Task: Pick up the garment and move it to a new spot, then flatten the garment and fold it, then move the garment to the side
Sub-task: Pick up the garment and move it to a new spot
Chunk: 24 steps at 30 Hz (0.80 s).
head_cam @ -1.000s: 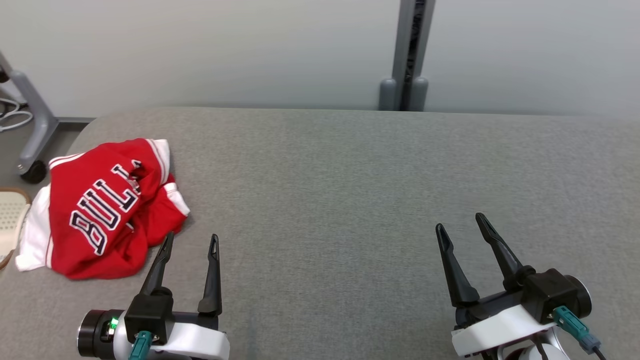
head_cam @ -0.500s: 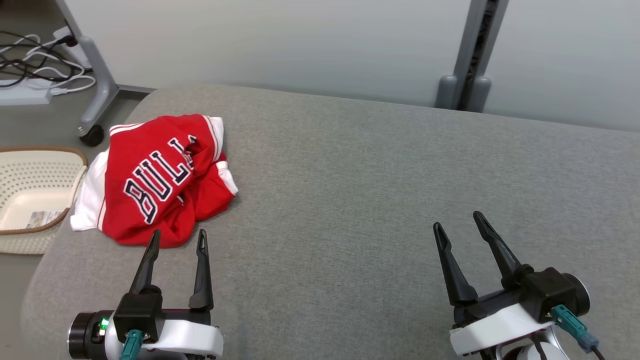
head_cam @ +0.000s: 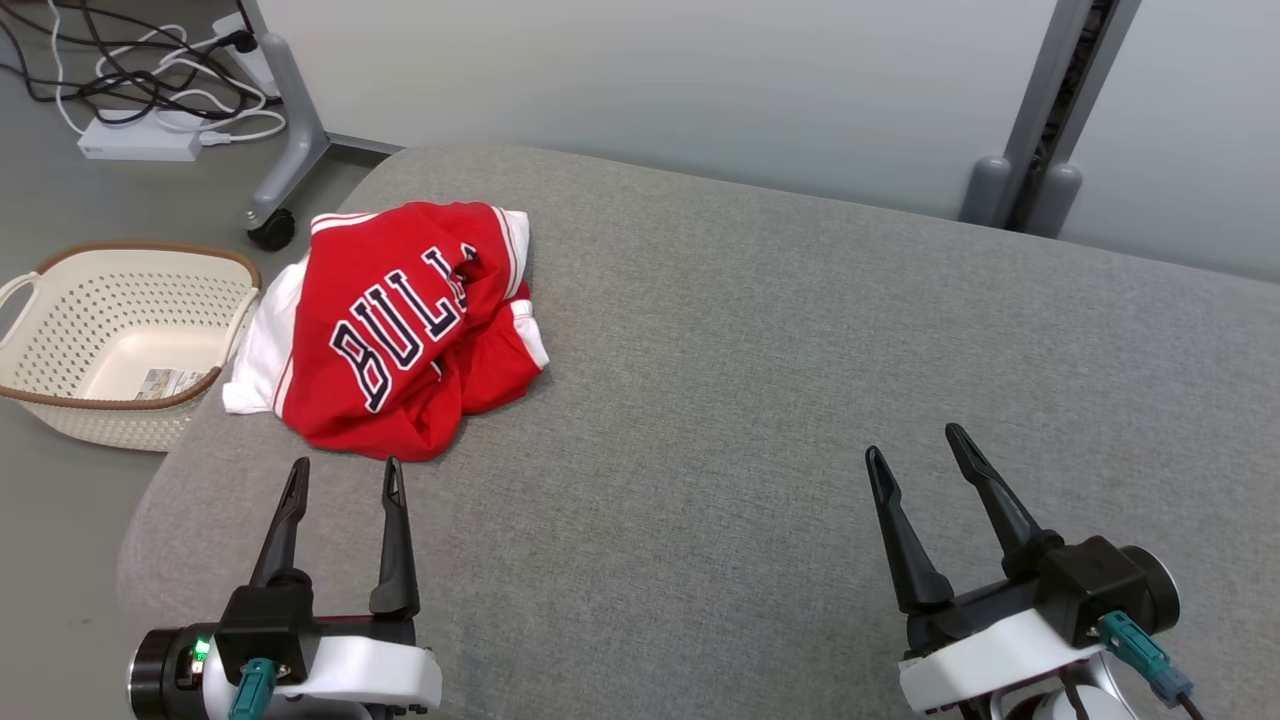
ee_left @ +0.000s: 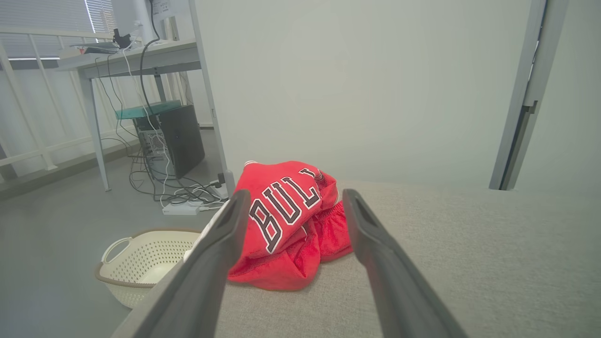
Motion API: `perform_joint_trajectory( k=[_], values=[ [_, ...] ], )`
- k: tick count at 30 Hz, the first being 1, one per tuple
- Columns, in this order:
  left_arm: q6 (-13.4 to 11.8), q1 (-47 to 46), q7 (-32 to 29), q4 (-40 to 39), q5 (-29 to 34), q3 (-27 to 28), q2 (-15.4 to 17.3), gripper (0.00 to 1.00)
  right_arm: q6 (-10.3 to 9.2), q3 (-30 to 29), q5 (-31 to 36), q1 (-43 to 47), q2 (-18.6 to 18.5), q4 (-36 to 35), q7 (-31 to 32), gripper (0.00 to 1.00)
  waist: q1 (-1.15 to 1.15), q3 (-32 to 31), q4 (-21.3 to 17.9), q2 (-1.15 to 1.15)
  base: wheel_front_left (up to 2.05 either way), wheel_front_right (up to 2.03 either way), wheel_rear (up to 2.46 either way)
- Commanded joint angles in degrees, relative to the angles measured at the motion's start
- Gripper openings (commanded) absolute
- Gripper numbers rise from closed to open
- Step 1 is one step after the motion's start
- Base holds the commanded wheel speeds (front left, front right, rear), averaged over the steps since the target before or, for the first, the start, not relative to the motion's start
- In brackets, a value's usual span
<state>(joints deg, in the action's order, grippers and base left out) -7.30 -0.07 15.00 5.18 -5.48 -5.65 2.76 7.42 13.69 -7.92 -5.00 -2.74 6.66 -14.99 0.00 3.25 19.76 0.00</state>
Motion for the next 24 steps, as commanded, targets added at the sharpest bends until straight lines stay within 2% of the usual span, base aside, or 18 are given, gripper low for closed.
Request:
perform_joint_trajectory(
  k=[1,13,20,24],
  values=[
    [-0.4,-0.18,0.21,-0.03,-0.16,0.16,0.23,1.0,0.13,0.02,0.17,0.22,-0.27,0.09,-0.32,1.0,0.0,0.0,0.28,0.0,0.0,0.0,0.0],
    [-1.1,-0.85,0.21,0.14,-2.96,1.42,0.23,1.0,0.13,0.68,0.66,-0.26,-0.53,0.5,-0.32,1.0,0.0,0.83,-0.02,0.0,0.0,0.0,0.0],
    [-1.18,-5.64,0.14,2.7,-6.55,2.88,0.23,1.0,0.13,0.8,0.87,-1.54,-1.91,0.08,-0.32,1.0,0.0,3.95,-1.54,0.0,0.0,0.0,0.0],
    [0.0,-10.82,0.14,6.3,-7.32,3.76,0.23,1.0,0.13,0.63,1.02,-2.23,-2.99,-0.03,-0.32,1.0,0.0,6.35,-1.7,0.0,0.0,0.0,0.0]
  ],
)
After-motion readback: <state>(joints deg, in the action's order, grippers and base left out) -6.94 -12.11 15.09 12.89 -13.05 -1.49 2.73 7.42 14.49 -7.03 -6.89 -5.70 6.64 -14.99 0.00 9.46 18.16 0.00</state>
